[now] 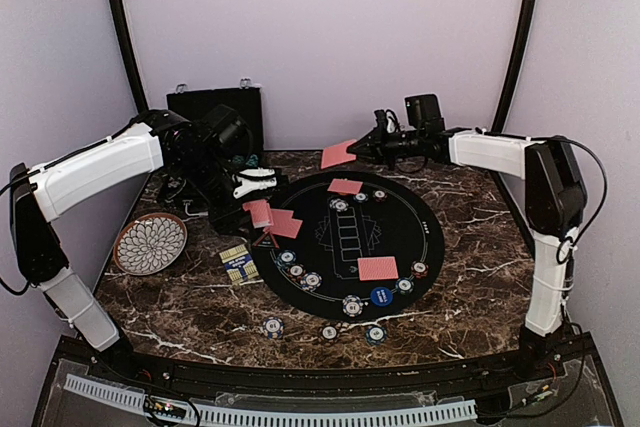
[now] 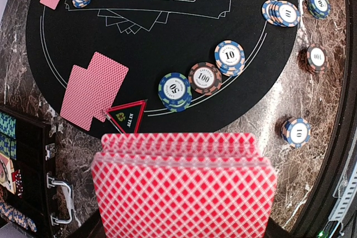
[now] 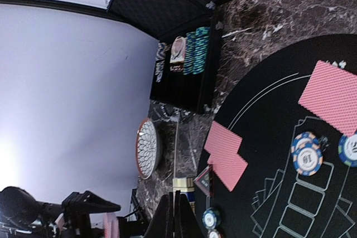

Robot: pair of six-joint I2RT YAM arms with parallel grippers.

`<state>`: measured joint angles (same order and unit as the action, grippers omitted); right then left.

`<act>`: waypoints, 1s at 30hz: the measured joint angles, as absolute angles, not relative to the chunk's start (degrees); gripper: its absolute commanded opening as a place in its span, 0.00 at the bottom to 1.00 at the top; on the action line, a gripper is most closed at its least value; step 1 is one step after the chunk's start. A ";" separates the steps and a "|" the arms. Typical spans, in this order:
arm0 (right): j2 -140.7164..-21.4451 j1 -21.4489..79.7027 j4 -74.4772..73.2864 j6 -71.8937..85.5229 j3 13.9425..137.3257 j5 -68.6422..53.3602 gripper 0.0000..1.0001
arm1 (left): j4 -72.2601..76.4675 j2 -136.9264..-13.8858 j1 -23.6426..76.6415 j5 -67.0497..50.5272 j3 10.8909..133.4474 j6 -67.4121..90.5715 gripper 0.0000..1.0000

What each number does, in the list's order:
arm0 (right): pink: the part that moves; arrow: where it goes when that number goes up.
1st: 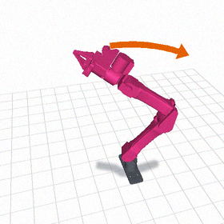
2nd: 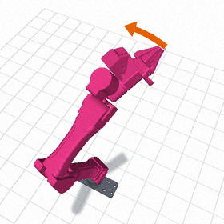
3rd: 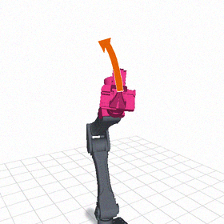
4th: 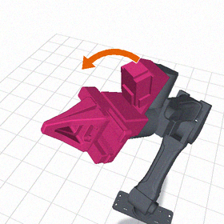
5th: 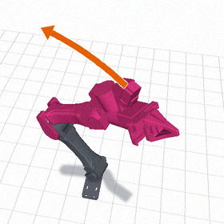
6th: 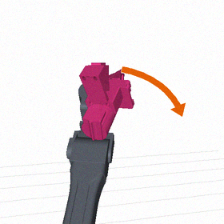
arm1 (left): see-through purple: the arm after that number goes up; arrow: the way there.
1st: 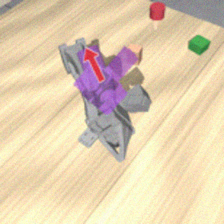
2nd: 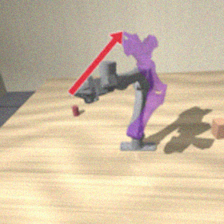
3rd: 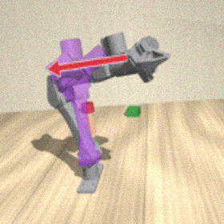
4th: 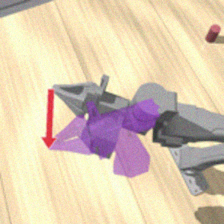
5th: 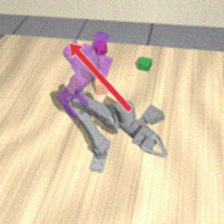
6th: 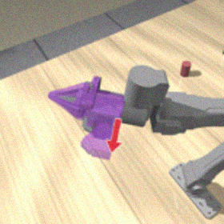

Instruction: Distribute texas hold em gaming equipment

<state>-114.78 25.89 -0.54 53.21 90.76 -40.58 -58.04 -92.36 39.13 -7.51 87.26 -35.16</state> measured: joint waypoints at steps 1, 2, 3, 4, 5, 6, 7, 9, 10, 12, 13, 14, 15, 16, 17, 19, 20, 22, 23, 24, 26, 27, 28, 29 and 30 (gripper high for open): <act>-116.27 25.67 -1.39 52.42 92.23 -40.07 0.00 | -58.04 -92.36 39.13 -7.51 87.26 -35.18 0.04; -118.19 25.36 -2.55 51.64 94.06 -39.68 0.00 | -58.04 -92.36 39.13 -7.49 87.26 -35.18 0.03; -120.14 25.10 -3.66 50.98 95.83 -39.18 0.00 | -58.06 -92.36 39.13 -7.49 87.26 -35.16 0.03; -122.13 24.99 -4.64 50.41 97.54 -38.81 0.00 | -58.06 -92.36 39.13 -7.46 87.26 -35.16 0.03; -124.09 24.84 -5.54 49.89 99.13 -38.46 0.00 | -58.06 -92.36 39.13 -7.46 87.26 -35.16 0.03; -125.75 24.77 -6.42 49.52 100.47 -38.09 0.00 | -58.08 -92.36 39.13 -7.46 87.26 -35.16 0.03; -127.52 24.71 -7.49 49.10 102.06 -37.63 0.00 | -58.08 -92.36 39.13 -7.46 87.26 -35.18 0.03; -130.50 24.69 -9.28 48.36 104.68 -37.04 0.00 | -58.08 -92.36 39.13 -7.46 87.26 -35.16 0.03; -131.94 24.69 -10.28 48.01 106.30 -36.62 0.00 | -58.11 -92.36 39.13 -7.46 87.26 -35.18 0.03; -134.26 24.69 -11.97 47.37 109.03 -36.03 0.00 | -58.11 -92.36 39.13 -7.49 87.26 -35.16 0.03; -135.11 24.67 -12.60 47.13 110.26 -35.79 0.00 | -58.13 -92.36 39.13 -7.46 87.26 -35.16 0.03; -135.76 24.51 -13.21 46.96 111.28 -35.53 0.00 | -58.15 -92.36 39.13 -7.46 87.24 -35.16 0.03; -136.25 24.43 -13.78 46.76 112.22 -35.20 0.00 | -58.15 -92.36 39.13 -7.46 87.24 -35.18 0.03; -136.59 24.40 -14.11 46.59 112.92 -34.89 0.00 | -58.15 -92.36 39.13 -7.46 87.24 -35.18 0.03; -137.08 24.34 -14.35 46.33 113.93 -34.65 0.00 | -58.15 -92.36 39.13 -7.46 87.24 -35.18 0.03; -138.06 24.14 -14.44 45.93 115.68 -34.20 0.00 | -58.15 -92.36 39.13 -7.46 87.22 -35.18 0.03; -138.54 24.01 -14.44 45.84 116.29 -33.95 0.00 | -58.15 -92.36 39.13 -7.46 87.22 -35.18 0.03; -139.72 23.64 -14.48 45.65 117.36 -33.43 0.00 | -58.15 -92.36 39.13 -7.46 87.15 -35.20 0.03; -140.38 23.46 -14.52 45.56 117.69 -33.21 0.00 | -58.15 -92.36 39.13 -7.49 87.11 -35.22 0.03; -141.08 23.29 -14.61 45.50 117.99 -33.10 0.00 | -58.13 -92.36 39.13 -7.49 86.98 -35.31 0.03; -142.50 23.18 -14.83 45.47 118.61 -32.82 0.02 | -58.15 -92.36 39.13 -7.46 86.78 -35.35 0.03; -143.24 23.11 -14.90 45.45 118.89 -32.64 0.04 | -58.15 -92.36 39.13 -7.49 86.72 -35.35 0.03; -143.74 23.05 -15.07 45.45 119.09 -32.42 0.06 | -58.15 -92.36 39.13 -7.49 86.65 -35.35 0.03; -144.33 22.94 -15.22 45.30 119.20 -32.14 0.09 | -58.15 -92.36 39.13 -7.49 86.59 -35.35 0.03; -144.66 22.92 -15.49 45.23 119.20 -31.88 0.12 | -58.13 -92.36 39.13 -7.49 86.52 -35.35 0.03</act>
<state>-144.66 22.92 -15.49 45.23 119.20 -31.88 -58.13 -92.36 39.13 -7.49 86.52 -35.35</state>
